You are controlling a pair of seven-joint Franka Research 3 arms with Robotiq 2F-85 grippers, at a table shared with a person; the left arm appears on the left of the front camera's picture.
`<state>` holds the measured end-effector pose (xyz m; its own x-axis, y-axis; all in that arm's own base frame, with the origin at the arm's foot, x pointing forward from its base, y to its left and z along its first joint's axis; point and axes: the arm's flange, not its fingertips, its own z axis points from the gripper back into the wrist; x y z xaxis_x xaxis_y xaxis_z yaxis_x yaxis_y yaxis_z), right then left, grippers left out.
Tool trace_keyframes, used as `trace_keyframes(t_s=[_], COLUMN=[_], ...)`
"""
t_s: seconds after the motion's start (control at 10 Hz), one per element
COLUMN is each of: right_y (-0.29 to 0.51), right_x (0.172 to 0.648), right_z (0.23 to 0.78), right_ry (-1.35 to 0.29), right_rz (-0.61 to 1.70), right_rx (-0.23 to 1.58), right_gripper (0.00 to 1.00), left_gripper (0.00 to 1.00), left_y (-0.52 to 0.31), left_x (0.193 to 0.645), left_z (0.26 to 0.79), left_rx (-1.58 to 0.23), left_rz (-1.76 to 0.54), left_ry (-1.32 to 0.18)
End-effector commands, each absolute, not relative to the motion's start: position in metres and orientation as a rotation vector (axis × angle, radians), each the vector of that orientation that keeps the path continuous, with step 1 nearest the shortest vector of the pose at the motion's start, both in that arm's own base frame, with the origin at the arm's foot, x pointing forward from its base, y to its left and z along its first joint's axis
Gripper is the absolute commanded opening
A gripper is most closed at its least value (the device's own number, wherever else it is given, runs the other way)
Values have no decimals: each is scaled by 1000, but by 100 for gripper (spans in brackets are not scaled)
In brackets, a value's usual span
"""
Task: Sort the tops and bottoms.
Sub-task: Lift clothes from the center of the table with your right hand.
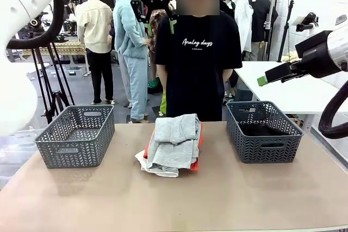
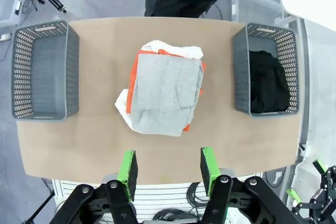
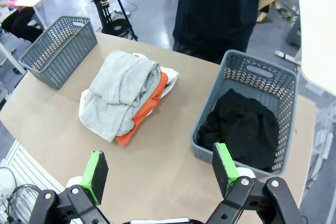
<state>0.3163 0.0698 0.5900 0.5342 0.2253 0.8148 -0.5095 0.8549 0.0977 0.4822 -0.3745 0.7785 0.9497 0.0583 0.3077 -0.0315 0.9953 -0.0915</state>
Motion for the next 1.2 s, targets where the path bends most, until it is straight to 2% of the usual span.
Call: trace_keyframes(t_s=[0.0,0.1,0.2,0.4,0.5,0.6,0.8,1.1], right_y=[70,70,70,70,70,70,70,70], right_x=[318,318,318,318,318,318,318,318], right_z=[588,588,588,588,588,588,588,588], right_ry=[-906,-906,-906,-906,-906,-906,-906,-906], right_rz=[445,445,445,445,445,445,445,445], right_rx=[371,371,371,371,371,371,371,371], right_gripper=[100,100,100,100,100,100,100,100], left_gripper=[64,64,64,64,64,64,64,64], left_y=[-373,-350,-312,-229,-180,-147,-120,-106], left_x=[481,494,506,506,500,495,456,386], left_z=[781,756,722,674,659,649,635,591], left_rx=[-89,-108,-90,-117,-115,-128,-88,-75], left_rz=[46,43,126,163,108,94,-70,-96], left_ry=[-319,-343,-260,-242,-301,-286,-171,41])
